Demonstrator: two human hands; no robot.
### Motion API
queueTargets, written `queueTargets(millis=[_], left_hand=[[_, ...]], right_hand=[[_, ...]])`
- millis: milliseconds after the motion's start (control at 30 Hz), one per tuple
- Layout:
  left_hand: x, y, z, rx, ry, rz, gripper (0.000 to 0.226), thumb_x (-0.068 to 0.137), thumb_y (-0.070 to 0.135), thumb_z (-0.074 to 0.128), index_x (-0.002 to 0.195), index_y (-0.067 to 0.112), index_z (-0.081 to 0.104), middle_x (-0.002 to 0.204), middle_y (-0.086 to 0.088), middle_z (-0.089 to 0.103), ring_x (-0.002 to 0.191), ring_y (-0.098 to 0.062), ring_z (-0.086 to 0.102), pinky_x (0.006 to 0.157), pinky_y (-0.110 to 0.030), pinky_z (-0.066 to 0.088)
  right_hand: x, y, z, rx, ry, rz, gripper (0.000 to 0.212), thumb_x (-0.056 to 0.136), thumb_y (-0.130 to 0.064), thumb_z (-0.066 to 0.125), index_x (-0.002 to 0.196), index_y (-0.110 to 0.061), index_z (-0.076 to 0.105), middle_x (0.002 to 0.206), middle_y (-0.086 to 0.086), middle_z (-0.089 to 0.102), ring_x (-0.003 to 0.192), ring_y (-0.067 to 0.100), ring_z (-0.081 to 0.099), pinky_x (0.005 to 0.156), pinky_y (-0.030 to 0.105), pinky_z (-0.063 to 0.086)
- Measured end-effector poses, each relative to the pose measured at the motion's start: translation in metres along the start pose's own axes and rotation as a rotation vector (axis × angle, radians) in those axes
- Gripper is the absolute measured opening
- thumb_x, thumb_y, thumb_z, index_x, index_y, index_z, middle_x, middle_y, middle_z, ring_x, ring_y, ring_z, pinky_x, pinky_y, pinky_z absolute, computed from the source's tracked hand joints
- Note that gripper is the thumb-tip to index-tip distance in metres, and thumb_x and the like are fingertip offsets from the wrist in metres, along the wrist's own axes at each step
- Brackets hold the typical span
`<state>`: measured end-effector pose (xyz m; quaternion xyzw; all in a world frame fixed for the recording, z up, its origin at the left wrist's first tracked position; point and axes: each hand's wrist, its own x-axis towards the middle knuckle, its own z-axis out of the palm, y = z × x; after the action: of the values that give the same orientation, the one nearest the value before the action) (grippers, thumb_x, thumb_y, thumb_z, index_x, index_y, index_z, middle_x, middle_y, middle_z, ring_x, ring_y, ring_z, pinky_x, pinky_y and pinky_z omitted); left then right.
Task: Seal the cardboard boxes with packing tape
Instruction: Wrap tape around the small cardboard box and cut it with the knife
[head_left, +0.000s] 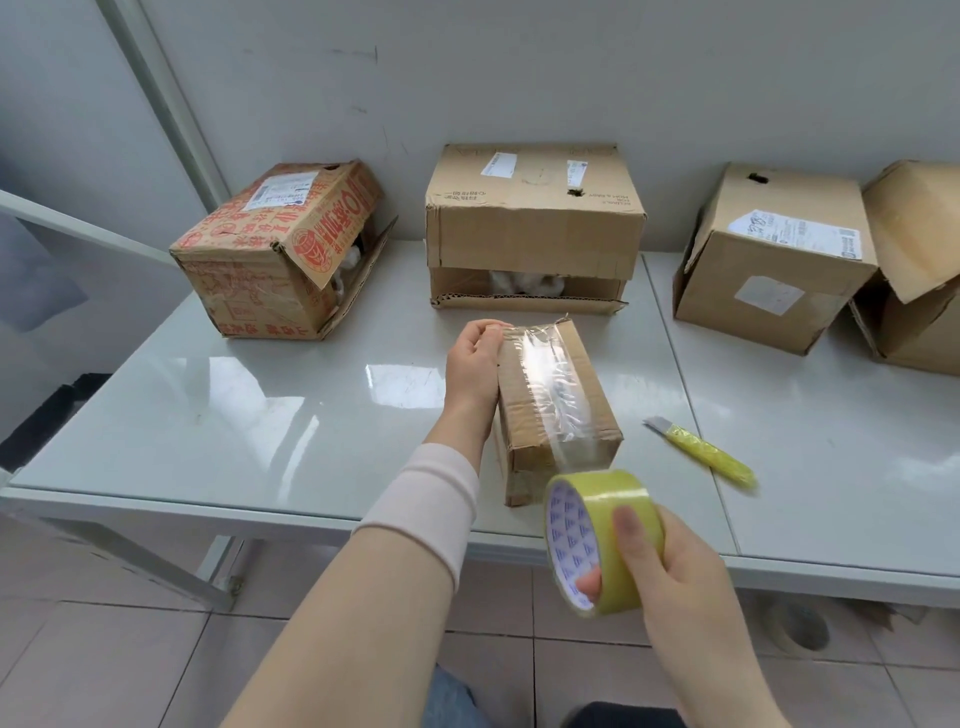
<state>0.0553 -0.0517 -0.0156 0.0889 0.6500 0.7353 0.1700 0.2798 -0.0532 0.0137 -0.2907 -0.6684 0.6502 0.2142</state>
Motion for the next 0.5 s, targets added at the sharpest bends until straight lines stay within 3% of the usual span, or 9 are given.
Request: queueTargets(millis=[167, 233, 300, 367, 433, 500], left_hand=[[-0.004, 0.004, 0.001, 0.041, -0.044, 0.007, 0.018, 0.098, 0.018, 0.044, 0.087, 0.02, 0.058, 0.085, -0.001, 0.06, 0.078, -0.015, 0.055, 0.078, -0.034, 0.047], [-0.012, 0.002, -0.007, 0.087, -0.166, 0.054, 0.025, 0.099, 0.038, 0.041, 0.118, 0.026, 0.053, 0.118, -0.003, 0.058, 0.107, -0.016, 0.054, 0.1, -0.036, 0.042], [-0.024, -0.005, -0.024, 0.206, -0.347, 0.205, 0.064, 0.086, 0.069, 0.035, 0.143, 0.042, 0.027, 0.156, 0.005, 0.021, 0.142, -0.011, 0.022, 0.115, -0.028, 0.019], [-0.036, -0.014, -0.045, 0.435, -0.536, 0.427, 0.078, 0.071, 0.086, 0.035, 0.141, 0.055, 0.019, 0.158, 0.014, -0.011, 0.146, -0.005, -0.008, 0.111, -0.02, 0.006], [-0.04, -0.02, -0.061, 0.67, -0.653, 0.609, 0.076, 0.072, 0.083, 0.041, 0.139, 0.051, 0.027, 0.157, 0.013, -0.015, 0.146, -0.01, -0.014, 0.116, -0.027, 0.008], [-0.036, -0.022, -0.067, 0.793, -0.623, 0.747, 0.065, 0.081, 0.073, 0.043, 0.137, 0.04, 0.033, 0.157, 0.01, 0.001, 0.147, -0.016, -0.008, 0.118, -0.039, 0.012]], right_hand=[[0.016, 0.019, 0.004, -0.168, 0.002, 0.017, 0.033, 0.073, -0.05, 0.046, 0.084, -0.021, 0.056, 0.056, -0.002, 0.065, 0.053, 0.007, 0.066, 0.046, 0.015, 0.049], [0.021, 0.02, 0.006, -0.189, 0.003, 0.01, 0.029, 0.078, -0.047, 0.047, 0.085, -0.02, 0.055, 0.063, -0.001, 0.066, 0.053, 0.006, 0.065, 0.046, 0.014, 0.048], [0.023, 0.02, 0.007, -0.198, 0.003, 0.002, 0.021, 0.086, -0.04, 0.049, 0.086, -0.02, 0.054, 0.069, 0.005, 0.067, 0.052, 0.004, 0.064, 0.046, 0.014, 0.048], [0.024, 0.019, 0.007, -0.199, 0.003, 0.003, 0.017, 0.088, -0.037, 0.05, 0.085, -0.021, 0.054, 0.071, 0.006, 0.066, 0.052, 0.004, 0.064, 0.046, 0.014, 0.049], [0.025, 0.018, 0.007, -0.196, 0.001, 0.002, 0.02, 0.085, -0.041, 0.049, 0.085, -0.022, 0.053, 0.07, 0.004, 0.066, 0.052, 0.004, 0.064, 0.046, 0.014, 0.049], [0.025, 0.013, 0.007, -0.205, -0.015, 0.007, 0.024, 0.081, -0.046, 0.046, 0.085, -0.023, 0.052, 0.068, 0.002, 0.066, 0.052, 0.002, 0.064, 0.045, 0.012, 0.047]])
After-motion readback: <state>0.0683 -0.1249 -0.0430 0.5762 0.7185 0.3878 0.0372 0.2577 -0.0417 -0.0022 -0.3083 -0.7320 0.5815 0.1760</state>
